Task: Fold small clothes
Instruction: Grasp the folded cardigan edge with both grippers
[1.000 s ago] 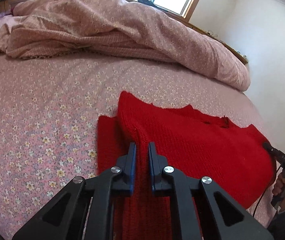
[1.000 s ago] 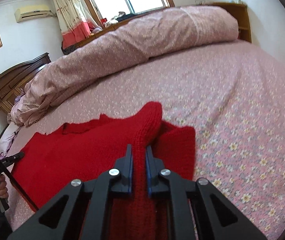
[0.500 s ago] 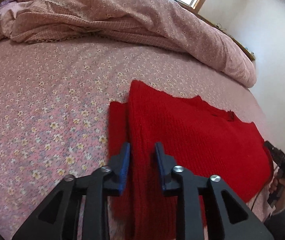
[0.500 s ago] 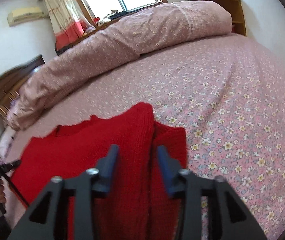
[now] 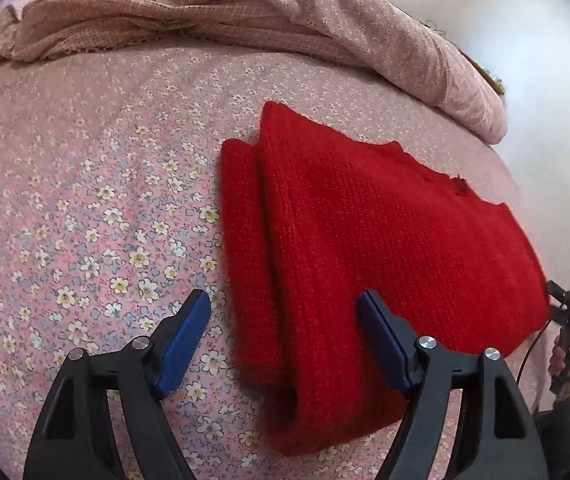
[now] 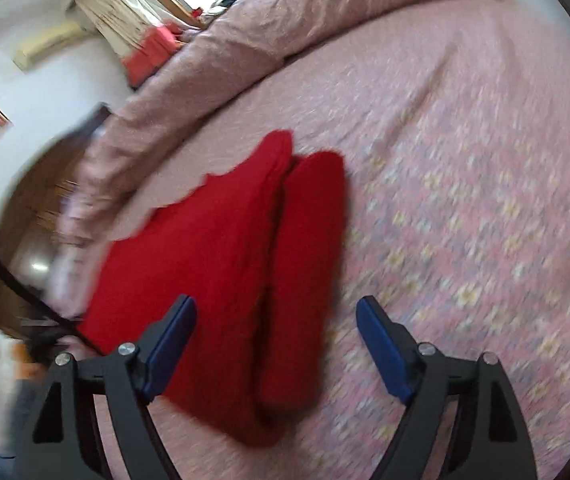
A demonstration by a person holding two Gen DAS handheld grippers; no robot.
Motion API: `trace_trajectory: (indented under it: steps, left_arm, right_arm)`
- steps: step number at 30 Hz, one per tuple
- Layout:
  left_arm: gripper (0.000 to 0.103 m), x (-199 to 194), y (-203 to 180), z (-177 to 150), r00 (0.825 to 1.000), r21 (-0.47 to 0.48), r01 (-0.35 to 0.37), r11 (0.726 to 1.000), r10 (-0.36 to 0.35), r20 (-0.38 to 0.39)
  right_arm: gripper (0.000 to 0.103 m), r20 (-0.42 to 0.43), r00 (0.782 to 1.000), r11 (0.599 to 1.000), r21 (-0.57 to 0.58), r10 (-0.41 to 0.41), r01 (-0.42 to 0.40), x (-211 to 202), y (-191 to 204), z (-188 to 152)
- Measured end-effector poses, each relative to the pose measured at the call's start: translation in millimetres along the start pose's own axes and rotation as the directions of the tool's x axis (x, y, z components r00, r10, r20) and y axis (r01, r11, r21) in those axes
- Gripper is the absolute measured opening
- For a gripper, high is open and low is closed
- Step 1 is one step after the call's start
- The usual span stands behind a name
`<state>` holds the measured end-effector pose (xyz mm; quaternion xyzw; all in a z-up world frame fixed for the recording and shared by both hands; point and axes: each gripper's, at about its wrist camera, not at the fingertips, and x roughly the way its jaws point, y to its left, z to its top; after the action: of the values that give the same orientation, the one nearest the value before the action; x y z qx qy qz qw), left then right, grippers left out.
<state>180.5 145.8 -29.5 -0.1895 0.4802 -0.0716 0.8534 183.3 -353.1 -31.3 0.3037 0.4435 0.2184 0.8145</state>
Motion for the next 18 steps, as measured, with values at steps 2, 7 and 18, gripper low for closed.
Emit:
trace_trajectory:
  steps: [2, 7, 18]
  left_arm:
    - [0.071, -2, 8, -2, 0.997, -0.047, 0.075, 0.996, -0.076, -0.01]
    - [0.071, 5, 18, 4, 0.97, -0.153, 0.238, 0.959, -0.244, -0.023]
    - [0.065, 6, 20, 4, 0.953, -0.188, 0.298, 0.936, -0.303, 0.001]
  right_arm:
    - [0.086, -0.02, 0.995, 0.993, 0.063, 0.1, -0.099, -1, -9, -2]
    - [0.086, -0.064, 0.991, 0.992, 0.059, 0.118, -0.114, 13, -3, -1]
    - [0.08, -0.04, 0.994, 0.994, 0.055, 0.099, -0.097, 33, 6, 8]
